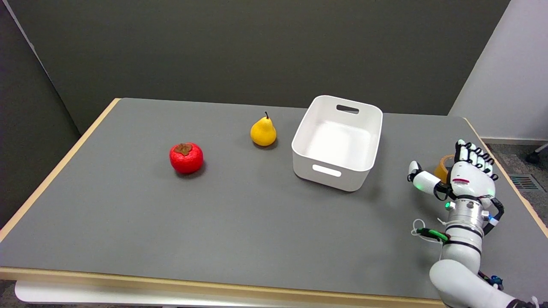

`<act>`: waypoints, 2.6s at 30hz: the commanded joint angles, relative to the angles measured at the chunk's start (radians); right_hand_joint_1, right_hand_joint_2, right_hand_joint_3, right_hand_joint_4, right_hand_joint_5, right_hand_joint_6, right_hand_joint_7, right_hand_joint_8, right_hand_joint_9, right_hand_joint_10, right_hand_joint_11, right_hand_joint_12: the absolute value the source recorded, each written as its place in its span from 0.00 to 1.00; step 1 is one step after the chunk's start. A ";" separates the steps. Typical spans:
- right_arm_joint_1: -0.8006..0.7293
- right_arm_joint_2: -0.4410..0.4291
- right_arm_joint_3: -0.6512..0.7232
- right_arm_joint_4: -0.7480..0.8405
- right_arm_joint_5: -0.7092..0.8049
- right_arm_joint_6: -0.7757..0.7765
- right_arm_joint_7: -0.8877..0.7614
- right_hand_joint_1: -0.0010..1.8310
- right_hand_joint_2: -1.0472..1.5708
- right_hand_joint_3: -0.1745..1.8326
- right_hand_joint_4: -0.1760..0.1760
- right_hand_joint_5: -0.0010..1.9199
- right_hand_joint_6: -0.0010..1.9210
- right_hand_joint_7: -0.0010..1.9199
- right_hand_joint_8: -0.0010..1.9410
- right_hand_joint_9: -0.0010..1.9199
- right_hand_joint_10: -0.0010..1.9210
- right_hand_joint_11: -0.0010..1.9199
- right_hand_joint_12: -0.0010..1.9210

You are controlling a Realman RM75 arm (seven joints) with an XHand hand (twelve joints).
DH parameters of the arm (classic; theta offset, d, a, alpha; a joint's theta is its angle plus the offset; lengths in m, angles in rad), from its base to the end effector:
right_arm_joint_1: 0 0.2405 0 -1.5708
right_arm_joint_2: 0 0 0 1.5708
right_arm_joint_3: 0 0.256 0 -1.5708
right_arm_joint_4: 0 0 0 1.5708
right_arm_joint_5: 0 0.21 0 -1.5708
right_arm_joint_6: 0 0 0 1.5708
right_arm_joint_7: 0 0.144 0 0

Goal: Pick up yellow tape.

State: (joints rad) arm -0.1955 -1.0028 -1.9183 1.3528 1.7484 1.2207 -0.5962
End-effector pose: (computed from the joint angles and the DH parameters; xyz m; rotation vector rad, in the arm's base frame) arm -0.3100 -0.2226 0.4552 0.6889 -0.0213 0.3452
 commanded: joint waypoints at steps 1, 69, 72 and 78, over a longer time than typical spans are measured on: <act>0.091 0.016 0.114 -0.191 0.083 -0.221 0.014 0.17 0.60 0.53 0.54 0.02 0.11 0.01 0.05 0.00 0.04 0.00 0.26; 0.166 0.030 0.133 -0.039 -0.393 -0.252 0.257 0.62 0.90 0.13 0.03 0.22 0.85 0.39 0.82 0.41 0.70 0.47 1.00; 0.204 0.041 0.128 0.030 -0.488 -0.259 0.257 0.62 0.89 0.14 0.04 0.23 0.84 0.39 0.81 0.41 0.70 0.47 1.00; 0.300 0.065 0.123 0.119 -0.667 -0.259 0.248 0.63 0.89 0.15 0.05 0.23 0.84 0.39 0.80 0.41 0.70 0.47 1.00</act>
State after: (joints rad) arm -0.0496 -0.9769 -1.8003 1.2243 1.5246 0.9415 -0.4141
